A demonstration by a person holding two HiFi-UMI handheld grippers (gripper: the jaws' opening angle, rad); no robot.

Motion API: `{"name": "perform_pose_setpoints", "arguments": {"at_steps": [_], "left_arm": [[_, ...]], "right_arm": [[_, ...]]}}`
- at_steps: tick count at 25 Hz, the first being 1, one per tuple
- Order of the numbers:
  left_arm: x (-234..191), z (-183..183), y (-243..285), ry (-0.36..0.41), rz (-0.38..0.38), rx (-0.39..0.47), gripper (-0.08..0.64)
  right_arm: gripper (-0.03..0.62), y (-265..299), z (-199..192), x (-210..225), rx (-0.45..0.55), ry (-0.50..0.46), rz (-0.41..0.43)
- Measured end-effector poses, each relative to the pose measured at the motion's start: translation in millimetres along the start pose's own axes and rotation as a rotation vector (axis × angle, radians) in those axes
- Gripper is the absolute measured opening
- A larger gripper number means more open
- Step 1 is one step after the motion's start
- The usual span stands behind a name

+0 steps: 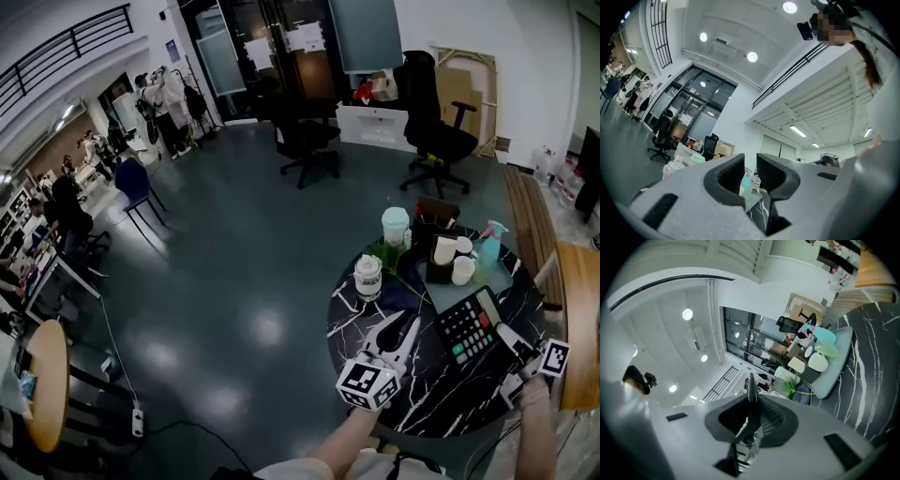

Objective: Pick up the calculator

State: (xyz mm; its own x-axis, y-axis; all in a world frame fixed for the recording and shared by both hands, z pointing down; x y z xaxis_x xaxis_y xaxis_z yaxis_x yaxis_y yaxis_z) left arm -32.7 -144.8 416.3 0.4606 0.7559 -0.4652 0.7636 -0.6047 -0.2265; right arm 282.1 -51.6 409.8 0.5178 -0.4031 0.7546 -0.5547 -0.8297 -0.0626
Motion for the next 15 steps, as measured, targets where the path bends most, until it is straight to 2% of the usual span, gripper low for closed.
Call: {"name": "perform_pose_setpoints", "arguments": {"at_steps": [4,15], "left_arm": [[-2,3,6,-0.004,-0.001,0.013,0.084],[-10,-6,11,-0.023,0.021,0.000,0.084]], "right_arm": [[0.052,14,3,0,-0.014,0.011,0.027],[0.052,26,-6,10,-0.041,0.024,0.035]]}}
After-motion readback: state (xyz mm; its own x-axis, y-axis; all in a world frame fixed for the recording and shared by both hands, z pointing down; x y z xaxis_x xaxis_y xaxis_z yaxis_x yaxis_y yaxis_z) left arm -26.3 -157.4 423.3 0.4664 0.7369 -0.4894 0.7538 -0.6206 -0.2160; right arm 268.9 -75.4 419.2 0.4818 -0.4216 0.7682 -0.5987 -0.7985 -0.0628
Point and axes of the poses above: the fingertips, and each gripper's own axes: y forward along the fingers, x to its right, z out of its top, the point moved 10 cm from there along -y, backward along the fingers, and after that the axes turned 12 degrees about -y, right-handed, at the moved point
